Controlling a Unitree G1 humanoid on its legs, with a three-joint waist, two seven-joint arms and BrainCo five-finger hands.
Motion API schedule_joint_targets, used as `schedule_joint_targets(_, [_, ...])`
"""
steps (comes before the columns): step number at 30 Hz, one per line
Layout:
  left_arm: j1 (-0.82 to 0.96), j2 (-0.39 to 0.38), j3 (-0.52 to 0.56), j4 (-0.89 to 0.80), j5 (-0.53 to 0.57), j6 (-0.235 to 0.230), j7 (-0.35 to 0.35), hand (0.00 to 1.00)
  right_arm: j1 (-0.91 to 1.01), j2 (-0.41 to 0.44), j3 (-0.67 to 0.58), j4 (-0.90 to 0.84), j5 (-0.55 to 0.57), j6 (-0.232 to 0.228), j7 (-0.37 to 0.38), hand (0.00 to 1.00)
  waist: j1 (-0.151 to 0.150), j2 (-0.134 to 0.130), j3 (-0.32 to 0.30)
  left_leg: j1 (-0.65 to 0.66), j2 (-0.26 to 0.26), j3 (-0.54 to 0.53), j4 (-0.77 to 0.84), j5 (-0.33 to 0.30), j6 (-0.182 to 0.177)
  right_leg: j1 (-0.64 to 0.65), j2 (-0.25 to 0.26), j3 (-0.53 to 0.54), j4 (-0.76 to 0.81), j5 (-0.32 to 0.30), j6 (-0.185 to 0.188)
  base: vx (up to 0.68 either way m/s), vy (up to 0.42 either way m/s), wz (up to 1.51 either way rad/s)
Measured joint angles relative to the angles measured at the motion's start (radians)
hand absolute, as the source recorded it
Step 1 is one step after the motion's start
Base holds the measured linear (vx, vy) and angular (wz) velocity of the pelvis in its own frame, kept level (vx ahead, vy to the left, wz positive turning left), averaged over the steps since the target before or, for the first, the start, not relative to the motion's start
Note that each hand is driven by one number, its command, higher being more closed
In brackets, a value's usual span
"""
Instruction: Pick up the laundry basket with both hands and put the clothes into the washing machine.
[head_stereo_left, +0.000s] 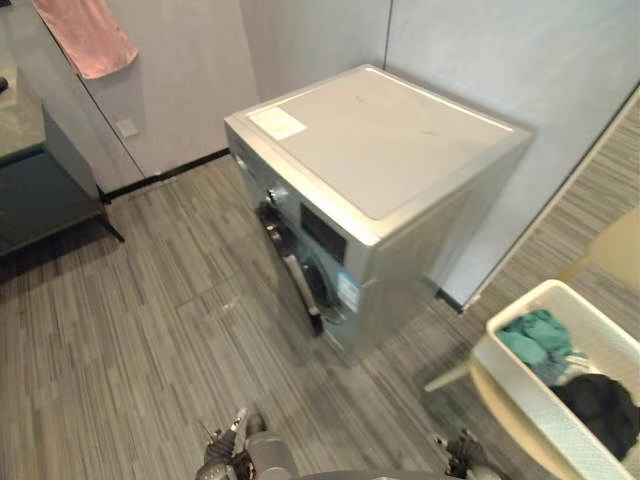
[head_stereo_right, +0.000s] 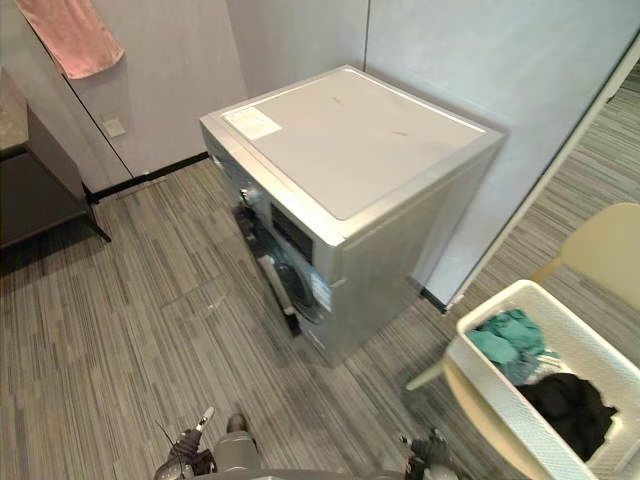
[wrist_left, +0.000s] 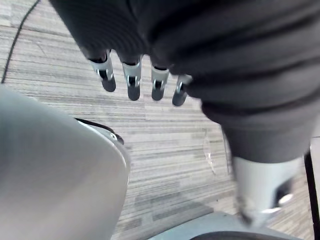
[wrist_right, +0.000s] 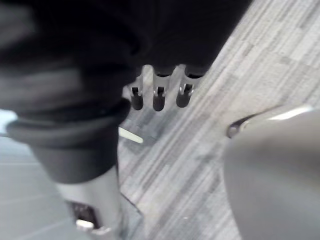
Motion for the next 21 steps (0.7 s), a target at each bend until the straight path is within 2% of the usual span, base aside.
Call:
schedule_joint_targets(1, [0.001,0.002,-0.002,0.002,0.0,0.001,0.0,0.0,0.002,0.001,-0.012,0.008,-0.001,0.003,0.0,0.0,0.012,0.0,-0.012,0.001,-0.011,0.006,0.009,-0.007,0.018,-0.015,-0.005,0.021,0.005,0.064,0.016,0.28,0.526,-0.05])
schedule_joint_targets(3, [0.001,0.018,-0.043,0.022,0.013,0.001,0.0,0.0,0.005,0.005,-0.012,0.007,-0.005,0.005,0.0,0.0,0.014,-0.007,-0.031,0.025,-0.052,0.036,0.008,-0.024,0.048,-0.059,-0.03,0.053,0.076,0.183,0.017,0.24,0.43,-0.08])
schedule_joint_targets(4, [0.001,0.025,-0.086,0.03,0.03,0.002,0.0,0.0,-0.005,0.005,0.011,0.001,-0.008,0.006,0.0,0.0,0.01,0.0,-0.032,0.052,-0.065,0.051,0.003,-0.036,0.069,-0.097,-0.032,0.067,0.145,0.273,0.007,0.18,0.345,-0.12])
schedule_joint_targets(5, [0.002,0.027,-0.105,0.033,0.034,0.003,0.0,0.0,-0.006,0.003,0.027,-0.005,-0.01,0.006,-0.001,0.0,0.008,0.012,-0.031,0.067,-0.064,0.056,-0.006,-0.038,0.079,-0.117,-0.031,0.068,0.176,0.311,-0.005,0.11,0.222,-0.18])
schedule_joint_targets(6, [0.002,0.03,-0.129,0.038,0.048,0.004,0.0,0.0,-0.005,0.001,0.063,-0.03,-0.014,0.007,0.001,0.0,0.003,0.029,-0.027,0.091,-0.065,0.071,-0.027,-0.039,0.094,-0.148,-0.019,0.066,0.242,0.297,-0.025,0.07,0.185,-0.21])
schedule_joint_targets(7, [0.003,0.03,-0.143,0.039,0.063,0.004,0.001,0.0,-0.006,-0.001,0.122,-0.088,-0.021,0.008,-0.001,0.0,-0.004,0.04,-0.023,0.121,-0.064,0.086,-0.054,-0.034,0.105,-0.198,0.015,0.061,0.335,0.208,-0.044,0.04,0.159,-0.35])
schedule_joint_targets(9, [0.006,0.024,-0.158,0.038,0.072,0.005,0.0,0.0,-0.002,0.007,0.243,-0.241,-0.033,0.01,-0.004,0.0,-0.011,0.044,-0.018,0.172,-0.063,0.126,-0.112,-0.023,0.116,-0.288,0.078,-0.003,0.422,0.081,-0.064,-0.01,0.086,-0.44])
schedule_joint_targets(11, [0.005,0.016,-0.166,0.039,0.074,0.012,0.001,0.0,0.009,0.009,0.333,-0.406,-0.04,-0.001,-0.005,0.0,-0.019,0.052,-0.01,0.201,-0.051,0.14,-0.149,-0.021,0.119,-0.339,0.174,-0.042,0.412,-0.038,-0.054,-0.05,-0.083,-0.3])
schedule_joint_targets(12, [0.002,0.014,-0.167,0.038,0.075,0.013,0.001,0.0,0.009,0.009,0.348,-0.445,-0.04,-0.003,-0.005,0.0,-0.019,0.052,-0.007,0.202,-0.046,0.141,-0.151,-0.021,0.118,-0.346,0.197,-0.056,0.385,-0.057,-0.045,-0.03,-0.174,-0.1])
schedule_joint_targets(13, [0.001,0.008,-0.166,0.038,0.078,0.013,0.001,0.0,0.005,0.008,0.376,-0.506,-0.04,-0.009,-0.005,0.0,-0.025,0.037,0.001,0.214,-0.05,0.141,-0.169,-0.013,0.109,-0.333,0.221,-0.089,0.267,-0.057,-0.046,-0.02,-0.151,0.06])
schedule_joint_targets(14, [-0.004,0.018,-0.163,0.037,0.081,0.013,0.0,0.0,0.003,0.001,0.404,-0.557,-0.04,-0.021,-0.006,0.0,-0.027,0.014,0.012,0.219,-0.067,0.136,-0.193,-0.003,0.093,-0.288,0.214,-0.134,0.149,-0.079,-0.064,-0.02,-0.212,0.12])
schedule_joint_targets(15, [-0.014,0.02,-0.163,0.045,0.085,0.016,0.001,0.0,-0.003,-0.008,0.427,-0.585,-0.039,-0.027,-0.004,0.0,-0.027,0.019,0.014,0.225,-0.062,0.125,-0.224,0.018,0.069,-0.26,0.231,-0.142,0.092,-0.082,-0.09,-0.01,-0.164,0.24])
schedule_joint_targets(16, [-0.016,0.012,-0.162,0.056,0.087,0.021,0.001,0.0,0.0,-0.02,0.433,-0.625,-0.039,-0.032,-0.003,0.0,-0.031,0.026,0.023,0.229,-0.06,0.101,-0.266,0.036,0.065,-0.256,0.241,-0.163,0.064,-0.076,-0.107,0.02,-0.179,0.45])
schedule_joint_targets(17, [-0.02,0.003,-0.153,0.059,0.086,0.021,0.001,0.0,0.004,-0.037,0.44,-0.674,-0.039,-0.042,-0.004,0.0,-0.044,0.044,0.033,0.235,-0.061,0.057,-0.313,0.073,0.062,-0.255,0.248,-0.193,0.058,-0.076,-0.108,0.05,-0.113,0.5])
schedule_joint_targets(18, [-0.022,0.0,-0.15,0.06,0.085,0.025,0.001,0.0,0.005,-0.047,0.445,-0.691,-0.039,-0.043,-0.003,0.0,-0.045,0.049,0.036,0.243,-0.061,0.042,-0.334,0.084,0.058,-0.256,0.251,-0.202,0.058,-0.077,-0.111,0.09,-0.132,0.51])
schedule_joint_targets(19, [-0.026,-0.005,-0.147,0.06,0.076,0.027,0.003,0.0,0.004,-0.071,0.467,-0.716,-0.039,-0.043,-0.002,0.0,-0.042,0.053,0.038,0.251,-0.061,0.021,-0.362,0.096,0.056,-0.256,0.254,-0.221,0.056,-0.072,-0.124,0.1,-0.108,0.32])
schedule_joint_targets(21, [-0.025,-0.005,-0.147,0.058,0.059,0.025,0.01,0.0,0.005,-0.092,0.495,-0.74,-0.039,-0.037,-0.006,0.0,-0.037,0.05,0.04,0.262,-0.06,0.009,-0.391,0.104,0.056,-0.255,0.263,-0.226,0.052,-0.072,-0.127,0.08,-0.085,0.06])
